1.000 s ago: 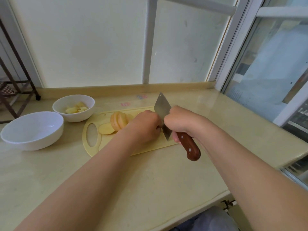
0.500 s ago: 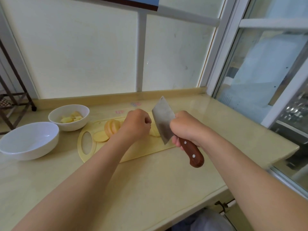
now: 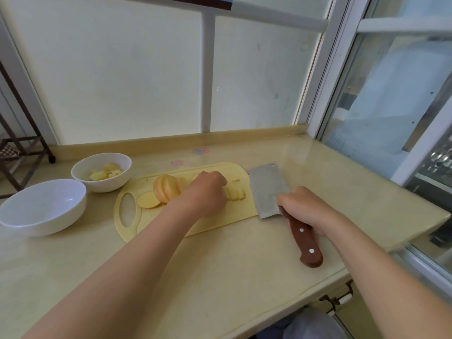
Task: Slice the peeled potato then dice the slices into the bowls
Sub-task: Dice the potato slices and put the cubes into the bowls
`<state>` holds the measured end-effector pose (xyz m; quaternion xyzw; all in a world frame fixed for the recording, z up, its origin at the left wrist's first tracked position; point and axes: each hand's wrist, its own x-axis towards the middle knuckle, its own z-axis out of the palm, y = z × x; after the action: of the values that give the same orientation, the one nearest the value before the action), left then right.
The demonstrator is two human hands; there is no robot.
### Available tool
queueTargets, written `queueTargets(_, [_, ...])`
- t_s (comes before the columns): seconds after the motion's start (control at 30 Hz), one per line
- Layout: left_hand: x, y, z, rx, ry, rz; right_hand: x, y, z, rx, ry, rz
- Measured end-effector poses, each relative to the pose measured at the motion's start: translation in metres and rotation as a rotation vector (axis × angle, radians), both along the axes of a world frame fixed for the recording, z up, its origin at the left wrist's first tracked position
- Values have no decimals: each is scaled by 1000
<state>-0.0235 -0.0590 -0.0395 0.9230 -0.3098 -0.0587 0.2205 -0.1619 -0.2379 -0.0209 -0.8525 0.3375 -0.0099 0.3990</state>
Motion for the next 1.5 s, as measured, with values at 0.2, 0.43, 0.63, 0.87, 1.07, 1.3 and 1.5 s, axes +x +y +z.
queueTargets(0.2, [-5,-1,2,4,5,7,17,3,-4,-410,194,193])
queueTargets(0.43, [-9,-2,6,9,-7,-18,25,7,-6,-552,291,318])
queueTargets(0.63, [-5,-1,6,11,-16,-45,24,8,-13,-586,278,359])
queueTargets(0.87, [-6,-1,6,-25,-47,-60,22,6,-14,-608,250,408])
queueTargets(1.07, [-8,-3,8,-5,-62,-64,19,2,-11,-598,205,438])
queueTargets(1.3, [-7,1,9,-50,-21,-52,17,1,-14,-586,173,413])
queueTargets(1.5, [-4,2,5,-98,-25,-52,17,0,-15,-586,148,405])
